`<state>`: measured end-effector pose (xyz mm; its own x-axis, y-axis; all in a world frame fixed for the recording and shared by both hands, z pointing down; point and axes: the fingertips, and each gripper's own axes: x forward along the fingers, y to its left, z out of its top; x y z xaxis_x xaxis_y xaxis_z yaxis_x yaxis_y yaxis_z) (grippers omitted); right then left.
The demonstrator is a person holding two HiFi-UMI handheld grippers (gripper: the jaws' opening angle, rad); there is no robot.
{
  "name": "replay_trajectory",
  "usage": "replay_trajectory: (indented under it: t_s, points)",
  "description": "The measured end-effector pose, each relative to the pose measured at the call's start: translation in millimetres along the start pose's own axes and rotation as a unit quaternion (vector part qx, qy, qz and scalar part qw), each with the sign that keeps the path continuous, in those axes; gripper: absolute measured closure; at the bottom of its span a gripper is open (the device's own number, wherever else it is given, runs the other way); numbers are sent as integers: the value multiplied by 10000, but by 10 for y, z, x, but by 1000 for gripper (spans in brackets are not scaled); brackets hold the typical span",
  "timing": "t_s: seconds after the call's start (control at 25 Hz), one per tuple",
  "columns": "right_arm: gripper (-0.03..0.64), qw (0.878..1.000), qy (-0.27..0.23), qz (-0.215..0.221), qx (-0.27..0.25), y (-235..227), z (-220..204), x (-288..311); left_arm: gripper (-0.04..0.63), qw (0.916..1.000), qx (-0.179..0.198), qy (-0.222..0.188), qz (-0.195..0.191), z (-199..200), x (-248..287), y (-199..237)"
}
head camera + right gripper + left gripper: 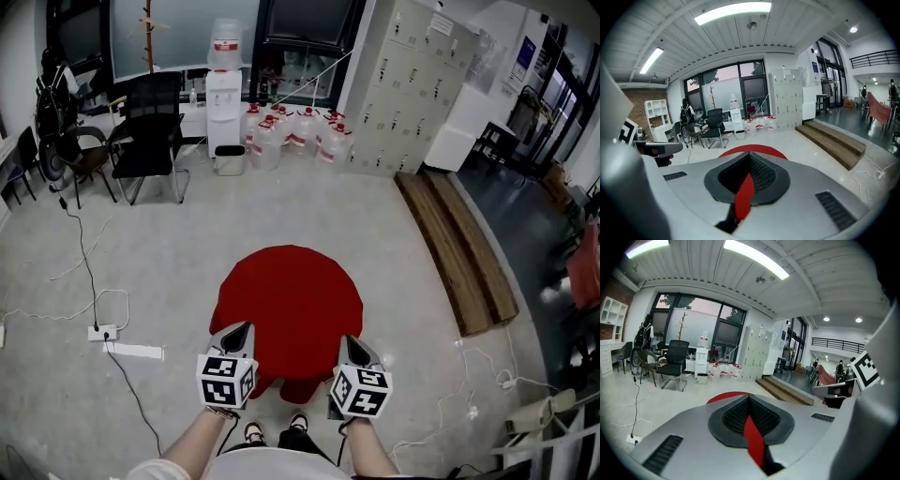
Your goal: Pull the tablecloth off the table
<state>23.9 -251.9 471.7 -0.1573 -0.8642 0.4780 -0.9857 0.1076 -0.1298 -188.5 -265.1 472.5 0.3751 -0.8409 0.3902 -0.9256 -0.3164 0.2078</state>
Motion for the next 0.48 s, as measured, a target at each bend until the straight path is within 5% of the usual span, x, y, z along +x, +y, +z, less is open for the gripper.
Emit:
replay_trajectory:
  t_s: [0.48]
  points:
    - [592, 9995, 250, -126, 164, -320, -225, 48, 578, 9990, 75, 346, -276, -262, 285, -355]
